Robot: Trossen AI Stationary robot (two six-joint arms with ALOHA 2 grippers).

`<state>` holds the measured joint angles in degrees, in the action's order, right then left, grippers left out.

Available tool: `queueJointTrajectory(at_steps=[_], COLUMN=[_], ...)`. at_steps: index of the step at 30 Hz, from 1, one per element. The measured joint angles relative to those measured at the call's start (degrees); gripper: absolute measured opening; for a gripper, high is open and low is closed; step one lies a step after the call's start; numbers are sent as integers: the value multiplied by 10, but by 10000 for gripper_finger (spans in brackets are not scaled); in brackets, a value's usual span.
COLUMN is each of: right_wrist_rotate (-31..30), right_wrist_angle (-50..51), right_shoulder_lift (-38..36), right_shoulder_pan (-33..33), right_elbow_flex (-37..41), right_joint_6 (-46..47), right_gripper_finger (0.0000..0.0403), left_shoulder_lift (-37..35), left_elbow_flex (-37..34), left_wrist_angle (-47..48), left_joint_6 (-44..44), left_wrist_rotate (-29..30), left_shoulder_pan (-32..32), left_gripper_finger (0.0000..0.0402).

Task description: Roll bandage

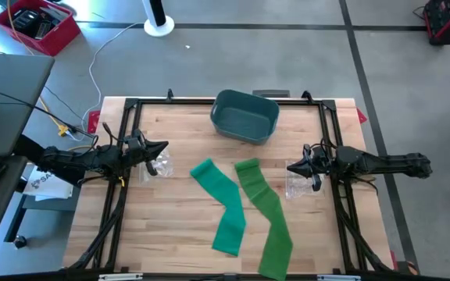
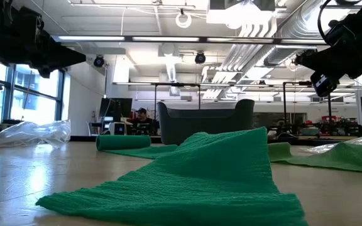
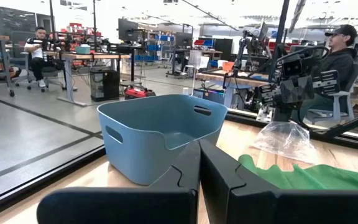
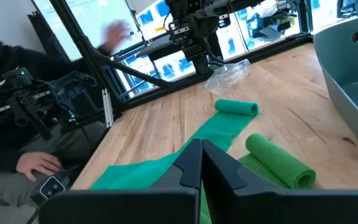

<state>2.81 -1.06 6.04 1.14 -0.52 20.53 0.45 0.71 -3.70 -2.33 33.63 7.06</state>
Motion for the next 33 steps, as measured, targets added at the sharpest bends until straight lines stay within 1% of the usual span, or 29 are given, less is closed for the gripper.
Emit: queueJointTrajectory(at_steps=[22,24,31,33], right_wrist_rotate=[0,0,0,0], right_wrist_angle=[0,0,0,0], right_shoulder_lift=[0,0,0,0], right_shoulder_pan=[0,0,0,0], right_elbow_flex=[0,0,0,0], right_joint_6=[0,0,0,0], right_gripper_finger=[0,0,0,0], left_shoulder_lift=[0,0,0,0], left_elbow_flex=[0,0,0,0], left_wrist_angle=[0,0,-2,-6], left_joint_6=[-1,-17,-137,-132], left_wrist_rotate=[0,0,0,4], left_shoulder_pan=[0,0,0,-1], left_gripper_finger=[1,1,1,1])
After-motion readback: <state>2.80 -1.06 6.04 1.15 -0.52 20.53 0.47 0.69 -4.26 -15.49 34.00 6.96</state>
